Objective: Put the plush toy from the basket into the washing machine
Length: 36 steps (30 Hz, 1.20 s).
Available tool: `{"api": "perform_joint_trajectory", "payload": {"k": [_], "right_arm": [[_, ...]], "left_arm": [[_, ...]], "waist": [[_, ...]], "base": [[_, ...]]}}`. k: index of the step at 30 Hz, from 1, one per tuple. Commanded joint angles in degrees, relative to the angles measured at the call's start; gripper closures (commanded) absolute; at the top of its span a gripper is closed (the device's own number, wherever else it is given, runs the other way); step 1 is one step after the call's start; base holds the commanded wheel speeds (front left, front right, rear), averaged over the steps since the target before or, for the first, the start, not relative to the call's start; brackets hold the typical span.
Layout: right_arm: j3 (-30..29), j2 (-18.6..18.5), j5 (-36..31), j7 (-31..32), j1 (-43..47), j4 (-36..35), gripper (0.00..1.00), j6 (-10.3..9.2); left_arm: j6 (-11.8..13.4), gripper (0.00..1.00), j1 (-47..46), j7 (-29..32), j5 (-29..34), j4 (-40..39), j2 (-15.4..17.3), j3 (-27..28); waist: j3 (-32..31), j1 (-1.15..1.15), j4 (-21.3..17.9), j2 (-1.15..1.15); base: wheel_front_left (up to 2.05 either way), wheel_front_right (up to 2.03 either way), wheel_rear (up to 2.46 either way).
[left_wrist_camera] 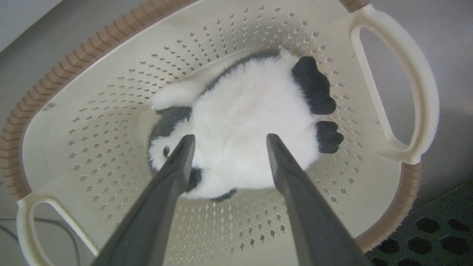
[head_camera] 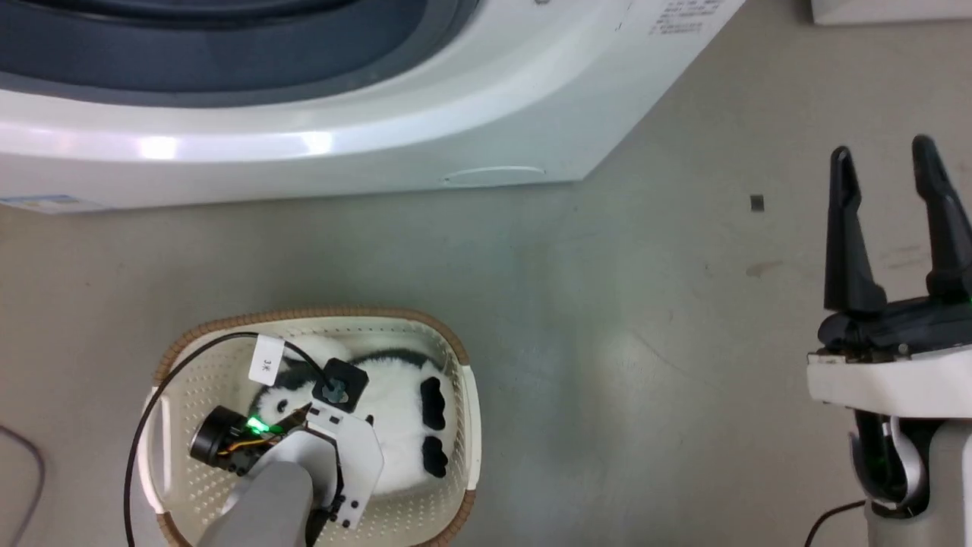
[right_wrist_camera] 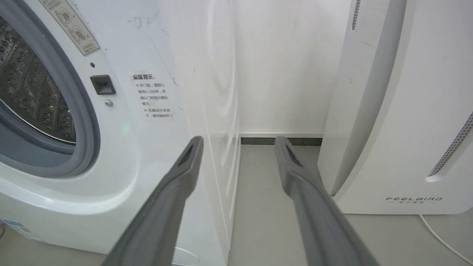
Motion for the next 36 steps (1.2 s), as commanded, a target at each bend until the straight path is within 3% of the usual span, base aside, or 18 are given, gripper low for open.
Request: {"api": "perform_joint_trajectory", "payload": {"k": [1,33,34,36], "right_arm": [[-0.2,0.0,0.7,-0.6,-1.8,-0.9,0.00,-0.04],[-2.2,0.0,5.4,-4.3,-9.0,-4.2,0.00,-0.05],[-2.3,0.0,5.5,-4.4,-9.2,-4.3,0.00,-0.05],[-2.4,0.0,5.7,-4.7,-9.5,-4.5,0.00,-0.05]], "left_arm": [[-0.3,0.00,-2.1,0.7,0.0,2.2,0.6,-0.8],[-1.7,0.00,-14.4,1.2,-4.2,20.4,3.3,-7.3],[-1.7,0.98,-14.7,1.0,-4.4,21.0,3.3,-7.5],[-1.8,1.00,-15.0,1.0,-4.7,22.2,3.4,-8.1]], "waist": [[2.0,-0.01,-0.4,0.00],[15.7,-0.01,-3.1,0.00],[15.9,-0.01,-3.1,0.00],[16.1,-0.01,-3.3,0.00]], "base": [[0.00,0.00,0.00],[0.00,0.00,0.00],[0.00,0.00,0.00],[0.00,0.00,0.00]]}}
